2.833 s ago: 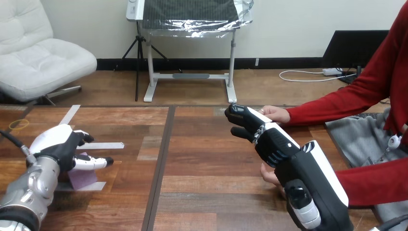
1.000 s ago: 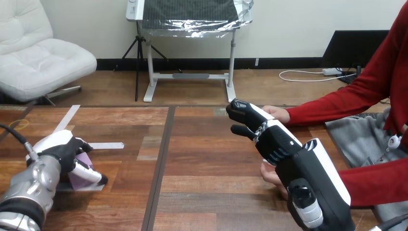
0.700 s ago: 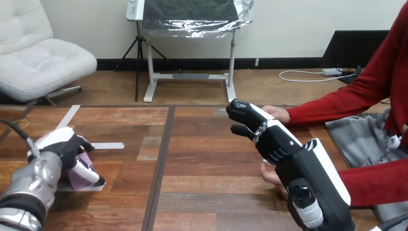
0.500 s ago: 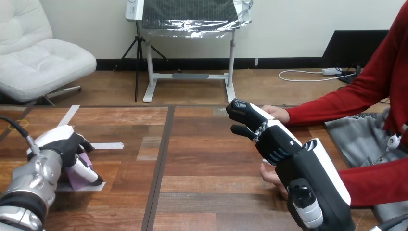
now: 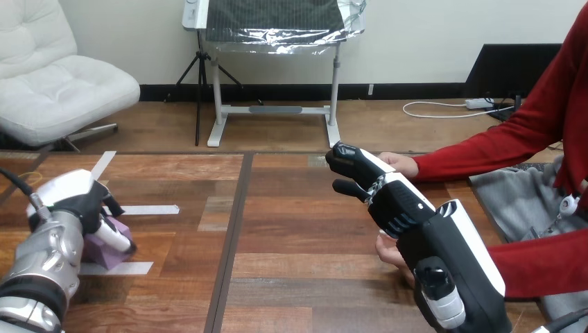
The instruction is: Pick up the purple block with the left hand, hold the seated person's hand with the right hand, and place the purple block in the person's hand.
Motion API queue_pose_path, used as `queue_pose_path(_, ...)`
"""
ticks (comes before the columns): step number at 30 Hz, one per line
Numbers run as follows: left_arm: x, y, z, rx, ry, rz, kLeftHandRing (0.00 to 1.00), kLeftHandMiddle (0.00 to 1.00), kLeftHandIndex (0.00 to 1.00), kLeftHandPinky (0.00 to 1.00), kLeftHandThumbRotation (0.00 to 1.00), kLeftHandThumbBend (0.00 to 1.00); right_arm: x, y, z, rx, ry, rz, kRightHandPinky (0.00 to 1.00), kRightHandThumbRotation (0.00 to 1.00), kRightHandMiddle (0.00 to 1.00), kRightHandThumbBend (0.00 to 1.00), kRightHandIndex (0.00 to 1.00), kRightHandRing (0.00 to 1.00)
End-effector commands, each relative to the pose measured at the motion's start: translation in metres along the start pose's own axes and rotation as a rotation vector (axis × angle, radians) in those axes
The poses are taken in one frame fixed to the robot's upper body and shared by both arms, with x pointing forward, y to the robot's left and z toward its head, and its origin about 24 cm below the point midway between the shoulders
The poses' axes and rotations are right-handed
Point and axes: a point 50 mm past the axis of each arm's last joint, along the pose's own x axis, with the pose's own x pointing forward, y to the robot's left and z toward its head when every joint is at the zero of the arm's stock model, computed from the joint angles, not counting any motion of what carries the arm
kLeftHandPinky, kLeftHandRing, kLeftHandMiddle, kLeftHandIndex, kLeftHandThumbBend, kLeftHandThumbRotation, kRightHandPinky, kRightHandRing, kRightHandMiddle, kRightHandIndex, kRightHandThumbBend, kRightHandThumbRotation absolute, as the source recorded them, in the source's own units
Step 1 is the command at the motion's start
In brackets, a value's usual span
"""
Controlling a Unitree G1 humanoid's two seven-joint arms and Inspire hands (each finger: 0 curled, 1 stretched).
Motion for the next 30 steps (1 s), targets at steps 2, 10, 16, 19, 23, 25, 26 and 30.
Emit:
queue_pose_path(2,0.0028,0.0298,0.018,0.024,-0.045,0.12,0.44,0.51,0.48,0.36,0.0,0.73,0.0134,-0.0042,0.012,-0.025,-0.089,0.001,0.87,1.0,0.89,0.92,0.88,0.92)
queue_pose_path(10,0.0027,0.0336,0.0194,0.021,-0.035,0.145,0.43,0.5,0.47,0.35,0.0,0.76,0.0129,-0.004,0.0116,-0.024,-0.088,-0.003,0.87,1.0,0.89,0.92,0.88,0.92)
queue_pose_path(16,0.0027,0.035,0.0195,0.031,-0.027,0.15,0.44,0.5,0.47,0.35,0.0,0.77,0.0129,-0.004,0.0115,-0.025,-0.088,-0.003,0.87,1.0,0.89,0.92,0.88,0.92)
queue_pose_path(19,0.0027,0.036,0.02,0.032,-0.025,0.152,0.45,0.51,0.47,0.36,0.0,0.78,0.0131,-0.004,0.0114,-0.024,-0.088,-0.002,0.87,1.0,0.89,0.92,0.88,0.92)
queue_pose_path(23,0.0027,0.0368,0.0202,0.031,-0.022,0.15,0.43,0.49,0.47,0.34,0.0,0.8,0.0131,-0.0042,0.011,-0.022,-0.086,-0.001,0.87,1.0,0.89,0.92,0.88,0.92)
queue_pose_path(25,0.0028,0.037,0.0198,0.021,-0.018,0.148,0.41,0.48,0.47,0.32,0.0,0.81,0.0132,-0.0041,0.0109,-0.023,-0.089,-0.003,0.87,1.0,0.89,0.92,0.88,0.92)
queue_pose_path(26,0.0028,0.037,0.0197,0.019,-0.017,0.148,0.41,0.48,0.47,0.32,0.0,0.81,0.0132,-0.0041,0.0108,-0.024,-0.089,-0.004,0.87,1.0,0.89,0.92,0.88,0.92)
queue_pose_path(30,0.0027,0.0386,0.021,0.012,-0.017,0.148,0.39,0.47,0.46,0.3,0.0,0.82,0.0132,-0.0044,0.0104,-0.026,-0.088,-0.004,0.87,1.0,0.89,0.92,0.88,0.92)
